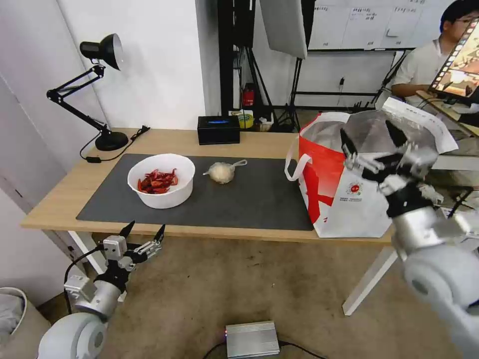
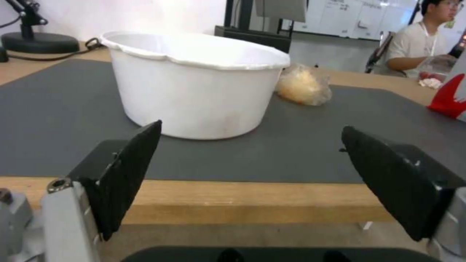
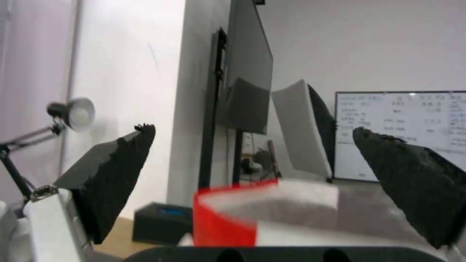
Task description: Pick up the trash from the table and place it into the takeout bag.
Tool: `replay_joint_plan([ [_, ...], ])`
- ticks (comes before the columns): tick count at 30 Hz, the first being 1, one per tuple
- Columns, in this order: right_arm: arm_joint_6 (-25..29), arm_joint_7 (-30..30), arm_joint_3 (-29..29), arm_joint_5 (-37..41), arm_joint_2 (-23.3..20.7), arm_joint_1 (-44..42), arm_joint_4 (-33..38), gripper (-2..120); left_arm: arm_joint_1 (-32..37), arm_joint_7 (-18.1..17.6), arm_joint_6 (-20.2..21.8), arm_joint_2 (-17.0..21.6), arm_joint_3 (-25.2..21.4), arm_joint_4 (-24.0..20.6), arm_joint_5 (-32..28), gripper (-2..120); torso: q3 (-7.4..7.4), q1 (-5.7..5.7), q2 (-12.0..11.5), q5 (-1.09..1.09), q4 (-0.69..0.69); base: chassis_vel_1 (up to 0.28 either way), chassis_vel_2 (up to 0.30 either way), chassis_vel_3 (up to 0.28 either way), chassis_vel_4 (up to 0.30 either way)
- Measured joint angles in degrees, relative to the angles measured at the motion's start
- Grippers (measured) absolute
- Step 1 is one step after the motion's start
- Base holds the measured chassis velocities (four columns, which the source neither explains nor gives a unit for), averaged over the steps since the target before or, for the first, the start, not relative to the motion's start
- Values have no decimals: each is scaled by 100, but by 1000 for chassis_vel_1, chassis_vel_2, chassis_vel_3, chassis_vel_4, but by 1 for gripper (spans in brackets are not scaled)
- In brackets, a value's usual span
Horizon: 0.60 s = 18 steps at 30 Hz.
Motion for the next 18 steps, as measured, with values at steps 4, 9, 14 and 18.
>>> replay_joint_plan([
  [4,234,-49,15,-498,331,-298,-123,100,-6,-57,2,-23,11,17,6,100,0,0,0,0,0,0,0,0,0],
  [9,500,-50,-41,-1004,759,-615,-376,100,-6,-95,1,-40,-9,24,43,100,0,0,0,0,0,0,0,0,0],
  [14,547,195,-219,-1382,1271,-961,-695,100,9,-258,-24,-113,-29,23,76,100,0,0,0,0,0,0,0,0,0],
  [18,406,385,-429,-1573,1538,-1127,-769,100,33,-295,-35,-162,-2,22,128,100,0,0,0,1,0,0,0,0,0],
])
